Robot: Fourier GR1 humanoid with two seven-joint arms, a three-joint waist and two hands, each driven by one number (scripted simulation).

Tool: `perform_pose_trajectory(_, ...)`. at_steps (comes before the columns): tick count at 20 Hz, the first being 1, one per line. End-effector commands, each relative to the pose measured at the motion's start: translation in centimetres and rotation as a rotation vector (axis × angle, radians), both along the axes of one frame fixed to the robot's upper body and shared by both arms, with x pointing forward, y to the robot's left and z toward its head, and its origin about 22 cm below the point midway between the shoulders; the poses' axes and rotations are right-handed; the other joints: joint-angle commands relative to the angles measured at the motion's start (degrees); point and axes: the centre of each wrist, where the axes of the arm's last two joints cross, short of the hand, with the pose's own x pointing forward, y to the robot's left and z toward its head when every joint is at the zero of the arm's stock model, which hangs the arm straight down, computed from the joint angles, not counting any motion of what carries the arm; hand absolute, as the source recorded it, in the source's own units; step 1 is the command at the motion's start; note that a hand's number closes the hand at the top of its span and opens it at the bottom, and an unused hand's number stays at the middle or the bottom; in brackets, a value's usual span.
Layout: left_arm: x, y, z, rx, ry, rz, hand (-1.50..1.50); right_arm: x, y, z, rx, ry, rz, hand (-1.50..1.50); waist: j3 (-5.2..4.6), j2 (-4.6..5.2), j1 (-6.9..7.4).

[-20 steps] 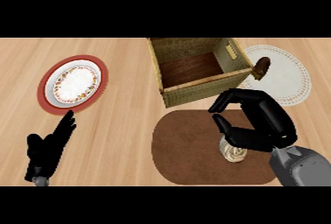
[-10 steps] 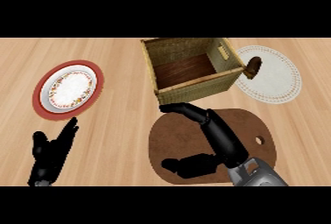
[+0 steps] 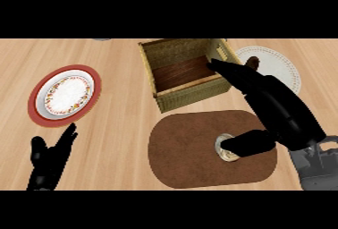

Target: Pick the cupcake from the cutting board and place it in the basket

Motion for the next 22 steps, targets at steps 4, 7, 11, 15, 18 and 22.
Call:
perform_pose_trajectory(4, -2.1, 0.7, -1.7, -0.018, 0.101, 0.008, 0.00, -2.2, -1.9, 8.2, -0.321, 0.105, -0.015, -1.50, -0.56, 0.39, 0.43)
perform_pose_trajectory(7, -0.8, 0.9, -0.9, -0.019, 0.101, 0.015, 0.00, -2.0, -4.0, 9.8, -0.409, 0.231, 0.011, -1.50, -0.46, 0.80, -0.16)
perform_pose_trajectory(11, -0.9, -0.9, -0.9, -0.015, 0.083, -0.010, 0.00, -2.0, -5.5, 12.5, -0.481, 0.308, 0.010, -1.50, -0.34, 0.99, 0.99)
perform_pose_trajectory(15, -0.9, -1.1, -1.4, -0.020, 0.084, -0.016, 0.00, -3.1, -5.5, 13.0, -0.512, 0.337, -0.005, -1.50, -0.33, 1.07, 1.27)
perform_pose_trajectory(18, -1.7, -1.9, -1.7, -0.030, 0.080, -0.023, 0.00, -3.0, -6.8, 13.5, -0.491, 0.347, 0.007, -1.50, -0.28, 1.16, 1.60)
perform_pose_trajectory(22, -1.5, -0.4, -2.1, -0.044, 0.068, -0.025, 0.00, -2.8, -5.9, 10.4, -0.429, 0.366, 0.003, -1.50, -0.25, 1.36, 1.99)
